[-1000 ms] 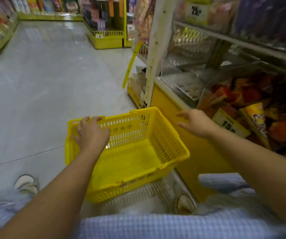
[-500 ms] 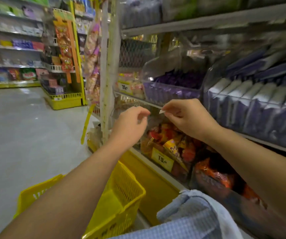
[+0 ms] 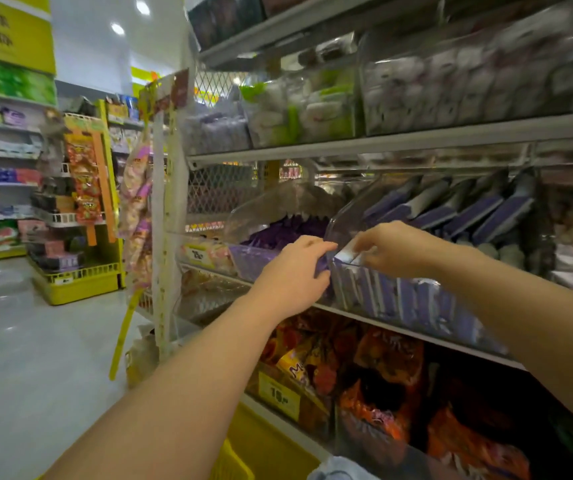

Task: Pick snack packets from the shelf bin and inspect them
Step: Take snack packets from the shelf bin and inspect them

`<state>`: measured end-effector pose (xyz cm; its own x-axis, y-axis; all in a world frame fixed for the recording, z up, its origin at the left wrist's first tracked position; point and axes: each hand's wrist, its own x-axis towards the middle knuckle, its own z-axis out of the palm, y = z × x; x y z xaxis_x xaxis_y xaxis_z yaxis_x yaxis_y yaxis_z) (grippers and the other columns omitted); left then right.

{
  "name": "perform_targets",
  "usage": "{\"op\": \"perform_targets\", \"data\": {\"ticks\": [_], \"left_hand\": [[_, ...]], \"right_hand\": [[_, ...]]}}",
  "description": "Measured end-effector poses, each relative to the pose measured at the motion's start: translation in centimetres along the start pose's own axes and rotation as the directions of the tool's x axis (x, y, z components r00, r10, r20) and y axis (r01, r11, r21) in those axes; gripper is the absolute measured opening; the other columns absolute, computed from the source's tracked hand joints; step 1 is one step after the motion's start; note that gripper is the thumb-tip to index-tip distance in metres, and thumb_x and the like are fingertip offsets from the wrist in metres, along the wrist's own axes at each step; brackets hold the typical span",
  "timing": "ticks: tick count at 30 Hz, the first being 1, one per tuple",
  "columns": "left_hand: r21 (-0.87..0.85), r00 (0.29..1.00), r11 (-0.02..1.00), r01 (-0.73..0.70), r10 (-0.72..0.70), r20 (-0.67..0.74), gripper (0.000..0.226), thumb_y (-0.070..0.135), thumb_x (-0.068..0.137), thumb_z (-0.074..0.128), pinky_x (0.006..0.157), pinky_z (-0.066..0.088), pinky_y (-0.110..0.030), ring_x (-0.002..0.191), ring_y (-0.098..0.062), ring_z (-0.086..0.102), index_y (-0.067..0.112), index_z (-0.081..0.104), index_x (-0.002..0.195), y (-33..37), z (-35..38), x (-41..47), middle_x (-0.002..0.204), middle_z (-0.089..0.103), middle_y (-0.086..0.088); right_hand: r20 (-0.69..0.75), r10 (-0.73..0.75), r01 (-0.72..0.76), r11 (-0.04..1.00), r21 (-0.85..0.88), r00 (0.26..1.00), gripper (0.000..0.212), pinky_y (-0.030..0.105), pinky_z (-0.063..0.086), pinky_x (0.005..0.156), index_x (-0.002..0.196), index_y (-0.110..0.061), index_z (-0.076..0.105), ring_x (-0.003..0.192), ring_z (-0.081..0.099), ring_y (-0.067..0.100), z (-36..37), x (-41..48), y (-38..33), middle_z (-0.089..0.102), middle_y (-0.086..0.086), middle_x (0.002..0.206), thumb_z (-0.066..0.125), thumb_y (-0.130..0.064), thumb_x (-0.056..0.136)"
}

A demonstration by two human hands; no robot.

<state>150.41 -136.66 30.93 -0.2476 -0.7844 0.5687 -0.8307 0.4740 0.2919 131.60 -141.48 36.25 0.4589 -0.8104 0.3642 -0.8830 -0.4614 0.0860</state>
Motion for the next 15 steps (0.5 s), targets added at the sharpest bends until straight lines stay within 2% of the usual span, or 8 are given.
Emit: {"op": "perform_targets", "data": {"ticks": [2,4,6,9,13,15], "left_hand": [[0.028,1.0,0.999,-0.017,0.017,0.021,0.05,0.024,0.096,0.052,0.108,0.039,-0.043,0.136,-0.019,0.038,0.027,0.041,0.144,0.1,0.5,0.4,0.151,0.035,0.005],[0.042,1.0,0.999,-0.024,0.023,0.019,0.05,0.025,0.096,0.053,0.106,0.041,-0.04,0.136,-0.018,0.038,0.028,0.041,0.145,0.1,1.0,0.6,0.154,0.03,0.007],[0.061,0.999,0.998,-0.036,0.036,0.001,0.049,0.026,0.096,0.053,0.1,0.045,-0.037,0.132,-0.017,0.043,0.027,0.042,0.144,0.0,1.2,0.7,0.155,0.027,0.01],[0.109,0.998,0.993,-0.054,0.056,-0.017,0.047,0.025,0.097,0.053,0.087,0.048,-0.03,0.119,-0.015,0.054,0.025,0.044,0.143,-0.5,1.1,0.7,0.155,0.023,0.014],[0.111,0.997,0.991,-0.073,0.075,-0.012,0.045,0.022,0.097,0.052,0.076,0.043,-0.024,0.102,-0.013,0.059,0.025,0.046,0.141,-1.0,1.0,0.5,0.157,0.021,0.017],[0.091,0.997,0.992,-0.082,0.083,-0.007,0.044,0.022,0.097,0.051,0.076,0.043,-0.023,0.103,-0.012,0.06,0.025,0.048,0.141,-1.2,0.9,0.4,0.158,0.019,0.019]], "right_hand": [[0.071,-0.029,0.029,1.0,0.002,0.997,0.027,0.027,0.045,0.083,0.117,-0.028,0.067,0.106,0.063,0.021,0.5,0.4,0.7,0.069,-0.001,0.117,0.052,-0.031,0.095],[0.097,-0.06,0.057,0.998,0.035,0.993,0.027,0.025,0.04,0.079,0.119,-0.03,0.065,0.105,0.062,0.018,0.7,0.6,1.1,0.069,-0.002,0.117,0.05,-0.032,0.097],[0.127,-0.067,0.061,0.997,0.051,0.99,0.031,0.027,0.042,0.083,0.127,-0.033,0.059,0.11,0.059,0.018,0.9,1.1,1.5,0.065,-0.003,0.123,0.049,-0.035,0.097],[0.165,-0.065,0.071,0.997,-0.03,0.984,0.047,0.031,0.041,0.091,0.141,-0.03,0.044,0.118,0.054,0.021,1.0,2.4,1.7,0.057,0.0,0.134,0.05,-0.041,0.096],[0.183,-0.107,0.117,0.992,-0.048,0.977,0.032,0.028,0.045,0.075,0.123,-0.03,0.054,0.091,0.057,0.014,0.5,4.0,1.7,0.064,-0.003,0.113,0.056,-0.04,0.093],[0.167,-0.144,0.153,0.988,-0.038,0.975,0.026,0.028,0.049,0.076,0.116,-0.032,0.057,0.087,0.057,0.01,0.1,4.4,1.8,0.062,-0.007,0.106,0.059,-0.036,0.09]]}}
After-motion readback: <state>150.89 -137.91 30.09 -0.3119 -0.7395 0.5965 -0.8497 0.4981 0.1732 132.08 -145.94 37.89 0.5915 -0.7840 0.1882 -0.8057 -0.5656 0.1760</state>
